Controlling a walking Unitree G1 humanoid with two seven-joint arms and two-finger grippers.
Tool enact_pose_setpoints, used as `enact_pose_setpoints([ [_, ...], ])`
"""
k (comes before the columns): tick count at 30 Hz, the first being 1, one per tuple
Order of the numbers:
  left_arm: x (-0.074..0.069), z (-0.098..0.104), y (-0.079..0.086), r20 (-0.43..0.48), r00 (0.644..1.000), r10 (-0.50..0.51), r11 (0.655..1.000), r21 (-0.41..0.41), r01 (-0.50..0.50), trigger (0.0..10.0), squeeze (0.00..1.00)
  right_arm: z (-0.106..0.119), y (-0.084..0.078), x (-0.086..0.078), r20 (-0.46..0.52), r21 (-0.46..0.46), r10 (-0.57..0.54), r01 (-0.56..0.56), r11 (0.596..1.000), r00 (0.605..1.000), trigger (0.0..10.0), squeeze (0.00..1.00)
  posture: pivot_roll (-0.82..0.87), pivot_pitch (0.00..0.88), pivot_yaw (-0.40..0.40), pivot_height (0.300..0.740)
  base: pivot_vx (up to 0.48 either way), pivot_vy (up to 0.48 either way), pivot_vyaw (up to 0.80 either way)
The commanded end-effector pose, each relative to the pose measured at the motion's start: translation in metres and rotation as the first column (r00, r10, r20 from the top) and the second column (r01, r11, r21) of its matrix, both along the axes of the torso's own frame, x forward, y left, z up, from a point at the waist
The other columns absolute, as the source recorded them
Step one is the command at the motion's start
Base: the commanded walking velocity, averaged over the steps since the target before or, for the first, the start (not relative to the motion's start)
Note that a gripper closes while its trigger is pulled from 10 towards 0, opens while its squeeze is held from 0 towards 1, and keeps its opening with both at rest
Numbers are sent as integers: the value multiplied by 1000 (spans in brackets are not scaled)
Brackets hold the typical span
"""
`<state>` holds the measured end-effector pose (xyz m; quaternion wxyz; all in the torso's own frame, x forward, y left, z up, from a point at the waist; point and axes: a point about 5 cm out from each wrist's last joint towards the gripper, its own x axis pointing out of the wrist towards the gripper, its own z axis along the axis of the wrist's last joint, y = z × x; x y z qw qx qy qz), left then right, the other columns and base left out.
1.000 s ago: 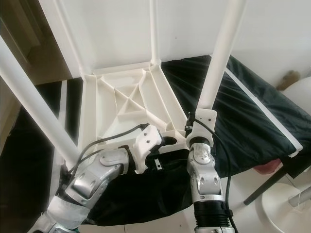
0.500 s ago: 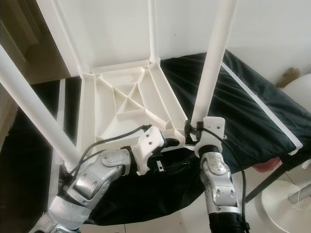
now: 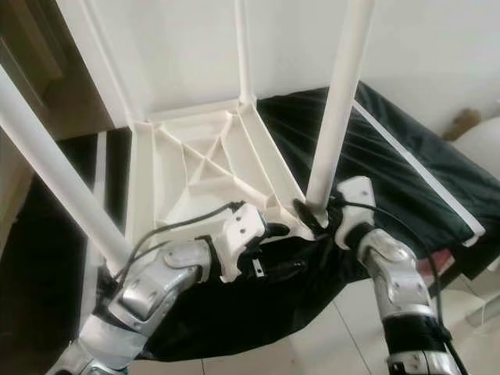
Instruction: Building children table
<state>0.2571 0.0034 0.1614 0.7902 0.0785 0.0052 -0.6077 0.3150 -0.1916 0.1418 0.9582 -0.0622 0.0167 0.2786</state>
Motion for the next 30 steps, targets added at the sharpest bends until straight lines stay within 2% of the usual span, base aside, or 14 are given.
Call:
enact_pose_setpoints([
  [1,0,-2,1,-7,999,-41,999,14,41,10000,0,-3,3,2,-9,-19,35,-35,999,999,10000,0,-118,0,75,740,0,0,0],
  [6,2,0,1,3,999,-35,999,11,35,10000,0,-4,10,8,-29,-42,100,-101,994,995,10000,0,-105,0,68,740,0,0,0],
  [7,3,2,1,6,999,-32,999,8,32,10000,0,-6,11,10,-38,-61,125,-127,990,991,4588,0,-103,0,66,740,0,0,0],
  [8,3,2,1,9,1000,-29,1000,6,29,10000,0,-7,11,11,-47,-66,136,-139,988,990,0,0,-99,0,64,740,0,0,0],
  [14,4,3,2,10,1000,-24,1000,3,24,10000,0,-17,-1,7,-87,-77,123,-130,989,989,0,0,-97,0,62,740,0,0,0],
  [21,3,3,2,9,1000,-28,1000,3,28,10000,0,-19,-5,5,-94,-72,107,-114,991,990,0,0,-103,0,68,740,0,0,0],
  [27,2,3,1,6,999,-39,999,2,39,10000,0,-18,-8,0,-83,-42,44,-47,998,996,0,0,-115,0,71,740,0,0,0],
  [28,2,3,1,5,999,-40,999,3,40,10000,0,-19,-7,0,-81,-42,13,-16,999,997,10000,0,-116,0,70,740,0,0,0],
  [29,2,2,0,3,999,-41,999,2,41,10000,0,-20,-7,1,-80,-62,-42,37,997,996,10000,0,-116,0,70,740,0,0,0],
  [30,2,2,0,3,999,-41,999,2,41,10000,0,-20,-7,1,-80,-62,-42,37,997,996,10000,0,-116,0,70,740,0,0,0],
])
